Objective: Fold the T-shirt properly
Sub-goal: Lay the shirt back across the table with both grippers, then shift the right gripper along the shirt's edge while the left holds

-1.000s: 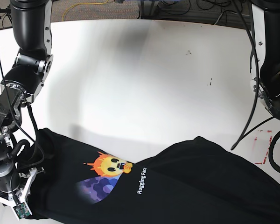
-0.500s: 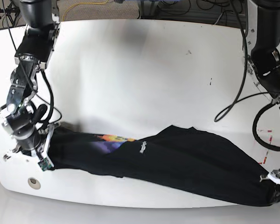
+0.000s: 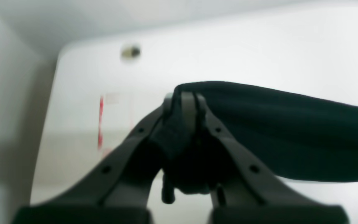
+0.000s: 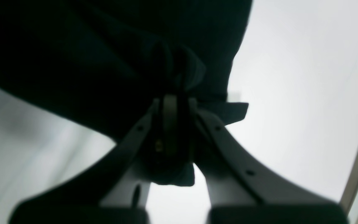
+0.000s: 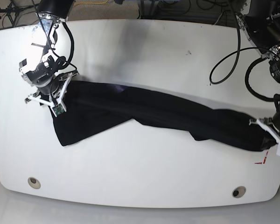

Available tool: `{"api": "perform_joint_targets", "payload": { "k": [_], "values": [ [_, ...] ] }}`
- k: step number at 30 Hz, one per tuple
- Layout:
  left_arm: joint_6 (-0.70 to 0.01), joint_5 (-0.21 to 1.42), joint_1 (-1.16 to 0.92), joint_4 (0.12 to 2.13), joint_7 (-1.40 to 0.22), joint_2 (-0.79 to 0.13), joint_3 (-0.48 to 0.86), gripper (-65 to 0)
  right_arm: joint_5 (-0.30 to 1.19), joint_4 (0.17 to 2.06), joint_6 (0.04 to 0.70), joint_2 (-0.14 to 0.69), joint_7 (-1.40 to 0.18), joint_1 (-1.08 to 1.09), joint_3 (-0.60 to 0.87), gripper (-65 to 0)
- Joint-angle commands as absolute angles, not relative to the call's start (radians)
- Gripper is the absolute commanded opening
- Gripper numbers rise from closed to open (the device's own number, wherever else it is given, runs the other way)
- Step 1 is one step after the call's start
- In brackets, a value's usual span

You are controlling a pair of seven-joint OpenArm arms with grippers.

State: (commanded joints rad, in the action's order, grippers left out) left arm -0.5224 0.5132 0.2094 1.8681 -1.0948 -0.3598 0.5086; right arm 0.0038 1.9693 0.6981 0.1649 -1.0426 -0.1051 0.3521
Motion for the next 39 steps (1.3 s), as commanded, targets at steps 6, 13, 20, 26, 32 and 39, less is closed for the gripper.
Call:
{"api": "perform_joint_targets", "payload": {
  "k": [6, 13, 20, 26, 32, 39],
  "values": [
    [-0.570, 0.509, 0.096, 1.867, -1.093, -0.363, 0.582, -65.0, 0.012, 1.968, 0.698, 0.145, -1.043, -0.186, 0.352, -62.3],
    [-0.576, 0.509, 0.008, 1.865, -1.093, -0.387, 0.604, -65.0, 0.010, 1.971, 0.698, 0.091, -1.043, -0.254, 0.352, -40.0],
    [-0.576, 0.507, -0.038, 1.860, -1.093, -0.394, 0.605, -65.0, 0.013, 2.003, 0.698, 0.053, -1.043, -0.305, 0.352, -30.0],
    [-0.576, 0.507, -0.056, 1.862, -1.093, -0.412, 0.607, -65.0, 0.124, 2.040, 0.698, 0.027, -1.043, -0.325, 0.377, -30.0],
    [-0.576, 0.507, -0.056, 1.860, -1.092, -0.412, 0.607, -65.0, 0.354, 2.031, 0.698, 0.021, -1.072, -0.275, 0.585, -29.8],
    [-0.576, 0.507, -0.053, 1.859, -1.092, -0.430, 0.602, -65.0, 0.456, 2.000, 0.698, 0.028, -1.190, -0.131, 0.783, -29.8]
  ]
}}
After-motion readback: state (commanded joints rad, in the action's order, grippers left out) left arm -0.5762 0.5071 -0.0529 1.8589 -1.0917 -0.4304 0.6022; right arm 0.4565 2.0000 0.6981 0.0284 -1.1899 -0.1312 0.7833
